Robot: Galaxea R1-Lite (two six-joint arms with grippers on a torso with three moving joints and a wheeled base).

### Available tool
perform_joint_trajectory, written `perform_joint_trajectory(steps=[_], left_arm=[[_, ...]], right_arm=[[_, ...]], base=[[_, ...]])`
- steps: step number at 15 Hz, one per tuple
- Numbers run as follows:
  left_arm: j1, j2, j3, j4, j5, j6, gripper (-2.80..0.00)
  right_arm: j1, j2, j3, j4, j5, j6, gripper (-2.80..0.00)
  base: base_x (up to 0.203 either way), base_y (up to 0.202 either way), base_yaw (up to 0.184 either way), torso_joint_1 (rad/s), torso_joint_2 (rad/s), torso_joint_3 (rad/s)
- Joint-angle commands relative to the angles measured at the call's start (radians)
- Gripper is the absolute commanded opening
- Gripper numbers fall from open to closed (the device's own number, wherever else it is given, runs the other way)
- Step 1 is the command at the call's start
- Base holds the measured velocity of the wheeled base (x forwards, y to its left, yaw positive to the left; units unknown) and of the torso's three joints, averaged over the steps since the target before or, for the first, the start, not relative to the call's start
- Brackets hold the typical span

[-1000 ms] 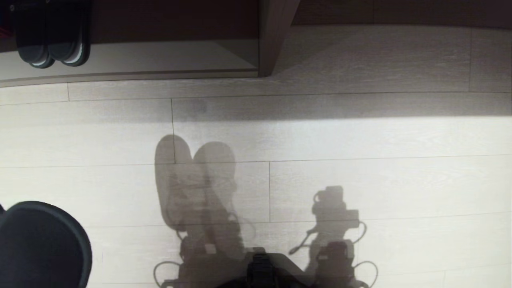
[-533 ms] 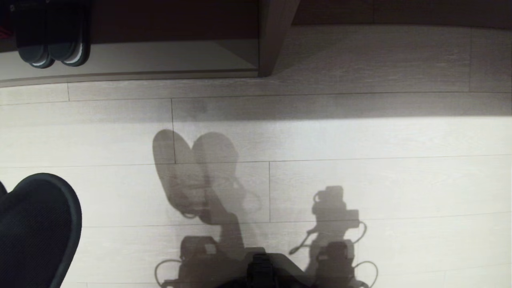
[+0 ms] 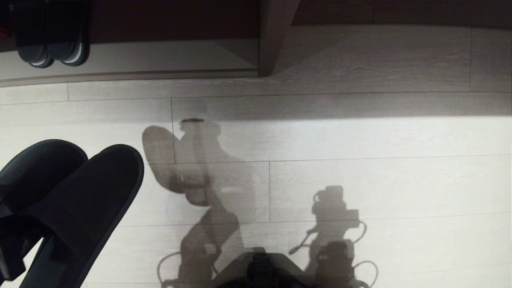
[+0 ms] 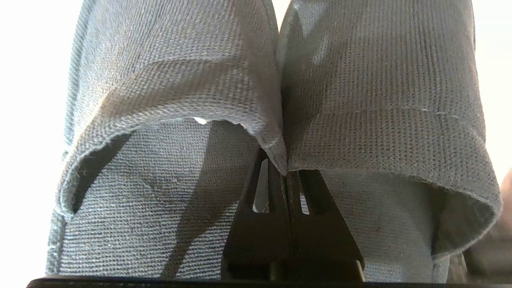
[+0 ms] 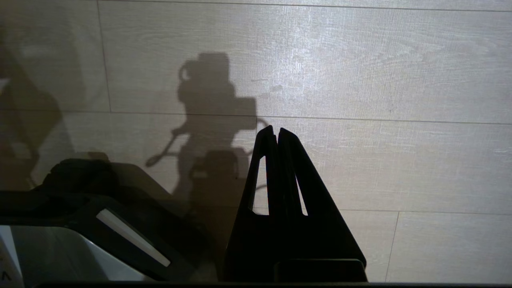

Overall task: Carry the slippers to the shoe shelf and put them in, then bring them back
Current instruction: Place the slippers into the shoe cabinet

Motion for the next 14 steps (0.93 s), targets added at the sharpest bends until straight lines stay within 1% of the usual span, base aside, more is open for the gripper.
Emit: perform_joint_trajectory(steps=[1, 3, 4, 5, 6, 9, 10, 11, 14], left_arm=[[-0.001, 0.203, -0.03, -0.227, 0.0, 0.005, -2.8], [-0.003, 0.291, -0.043, -0.42, 0.0, 0.018, -2.8], [-0.003, 0.326, -0.052, -0.481, 0.0, 0.016, -2.8], [-0.003, 0.35, -0.062, -0.533, -0.001, 0.01, -2.8], [-0.002, 0.361, -0.066, -0.558, -0.003, -0.005, -2.8], [0.0, 0.442, -0.052, -0.745, -0.007, -0.058, -2.8], [0.0, 0.45, -0.051, -0.768, -0.007, -0.064, -2.8], [0.001, 0.476, -0.051, -0.842, -0.007, -0.072, -2.8], [0.001, 0.555, -0.064, -0.975, -0.007, -0.11, -2.8]], right_arm=[[0.001, -0.001, 0.0, 0.0, 0.0, 0.0, -2.8], [0.001, -0.001, 0.0, 0.0, 0.0, 0.0, -2.8], [-0.001, -0.001, 0.0, 0.0, 0.0, 0.0, -2.8], [-0.001, -0.001, 0.0, 0.0, 0.0, 0.0, -2.8], [0.001, -0.001, 0.0, 0.0, 0.0, 0.0, -2.8], [-0.001, -0.001, 0.0, 0.0, 0.0, 0.0, -2.8], [0.001, -0.001, 0.0, 0.0, 0.0, 0.0, -2.8], [-0.001, -0.001, 0.0, 0.0, 0.0, 0.0, -2.8], [-0.001, -0.001, 0.0, 0.0, 0.0, 0.0, -2.8]], base=[[0.0, 0.0, 0.0, 0.0, 0.0, 0.0], [0.0, 0.0, 0.0, 0.0, 0.0, 0.0], [0.0, 0.0, 0.0, 0.0, 0.0, 0.0], [0.0, 0.0, 0.0, 0.0, 0.0, 0.0], [0.0, 0.0, 0.0, 0.0, 0.0, 0.0], [0.0, 0.0, 0.0, 0.0, 0.0, 0.0], [0.0, 0.0, 0.0, 0.0, 0.0, 0.0], [0.0, 0.0, 0.0, 0.0, 0.0, 0.0], [0.0, 0.0, 0.0, 0.0, 0.0, 0.0]])
